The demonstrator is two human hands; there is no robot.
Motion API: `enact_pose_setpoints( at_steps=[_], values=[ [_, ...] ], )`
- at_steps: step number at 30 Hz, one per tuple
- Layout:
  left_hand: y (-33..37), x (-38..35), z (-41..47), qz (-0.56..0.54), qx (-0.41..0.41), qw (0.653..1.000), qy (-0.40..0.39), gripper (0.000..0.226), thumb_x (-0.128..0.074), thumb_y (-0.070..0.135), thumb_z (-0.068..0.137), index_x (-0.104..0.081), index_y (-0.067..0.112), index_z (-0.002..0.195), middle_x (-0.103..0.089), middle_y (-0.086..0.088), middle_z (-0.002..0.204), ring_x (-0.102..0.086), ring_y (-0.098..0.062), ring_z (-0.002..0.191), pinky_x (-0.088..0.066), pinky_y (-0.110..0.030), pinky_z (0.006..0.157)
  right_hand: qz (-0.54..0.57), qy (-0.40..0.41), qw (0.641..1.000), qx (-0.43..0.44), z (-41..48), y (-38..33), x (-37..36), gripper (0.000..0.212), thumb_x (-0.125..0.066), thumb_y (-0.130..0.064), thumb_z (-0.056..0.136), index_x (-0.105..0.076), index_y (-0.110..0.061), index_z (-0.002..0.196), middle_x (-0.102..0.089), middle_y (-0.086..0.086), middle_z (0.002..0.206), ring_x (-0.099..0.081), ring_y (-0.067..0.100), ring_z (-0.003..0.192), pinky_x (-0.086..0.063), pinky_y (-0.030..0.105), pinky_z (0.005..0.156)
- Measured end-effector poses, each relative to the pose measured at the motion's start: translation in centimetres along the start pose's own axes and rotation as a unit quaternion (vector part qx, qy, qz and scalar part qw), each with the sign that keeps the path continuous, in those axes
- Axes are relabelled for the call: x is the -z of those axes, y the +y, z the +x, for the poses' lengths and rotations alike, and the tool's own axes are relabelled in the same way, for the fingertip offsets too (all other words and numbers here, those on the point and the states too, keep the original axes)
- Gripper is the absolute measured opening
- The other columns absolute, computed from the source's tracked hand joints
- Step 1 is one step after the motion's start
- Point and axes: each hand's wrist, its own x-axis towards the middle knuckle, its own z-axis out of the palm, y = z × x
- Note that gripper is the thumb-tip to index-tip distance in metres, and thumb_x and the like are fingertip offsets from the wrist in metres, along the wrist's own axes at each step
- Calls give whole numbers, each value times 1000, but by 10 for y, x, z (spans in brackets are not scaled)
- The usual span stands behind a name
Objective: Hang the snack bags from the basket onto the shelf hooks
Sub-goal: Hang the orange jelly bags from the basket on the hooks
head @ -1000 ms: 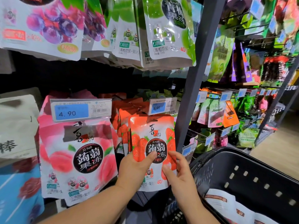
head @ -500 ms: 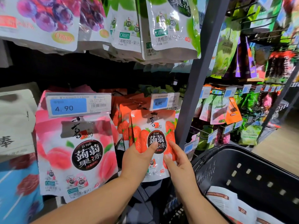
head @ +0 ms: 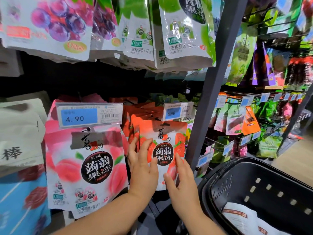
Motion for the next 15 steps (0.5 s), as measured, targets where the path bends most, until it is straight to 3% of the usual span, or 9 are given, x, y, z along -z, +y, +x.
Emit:
enact_pose_setpoints(
  at_steps=[3, 6, 9, 12, 15],
  values=[
    [-4, 3, 2, -14, -5, 999, -34, 70, -66, 10, 89, -31, 60, 124, -2, 26, 151, -8, 6, 140, -11, -14, 111, 5, -18, 1000, 10, 1, -1, -4, 66, -50, -34, 101, -2, -63, 136, -4, -24, 157, 1, -21, 137, -8, -4, 99],
    [-5, 5, 8, -21, 14, 998, -49, 77, -67, 15, 90, -19, 61, 129, 3, 26, 153, -1, 1, 147, -10, -24, 118, 14, -22, 1000, 11, 11, -2, -8, 58, -43, -35, 103, -3, -65, 133, -3, -16, 164, -2, -12, 143, -15, 9, 105],
    [-5, 4, 17, -11, 41, 997, -65, 79, -64, 18, 92, -11, 61, 131, 6, 28, 152, 2, -4, 149, -9, -34, 122, 20, -34, 999, 3, 23, -4, -10, 51, -37, -35, 105, -6, -67, 130, 1, -15, 165, -2, -20, 133, -15, 9, 101],
    [-6, 0, 25, -6, 66, 995, -68, 77, -62, 20, 94, -7, 60, 131, 5, 22, 158, 3, -9, 151, -7, -39, 124, 29, -54, 998, -14, 36, -4, -12, 50, -35, -33, 106, -7, -64, 135, -1, -12, 165, -7, -7, 143, -18, 13, 98],
    [-11, -3, 31, 0, 85, 994, -71, 76, -60, 21, 96, -6, 56, 137, 10, 17, 162, 4, -12, 151, -8, -40, 124, 27, -75, 996, -28, 49, -1, -13, 53, -35, -29, 107, -10, -47, 150, -9, -11, 163, -14, -9, 136, -15, 4, 93]
  ],
)
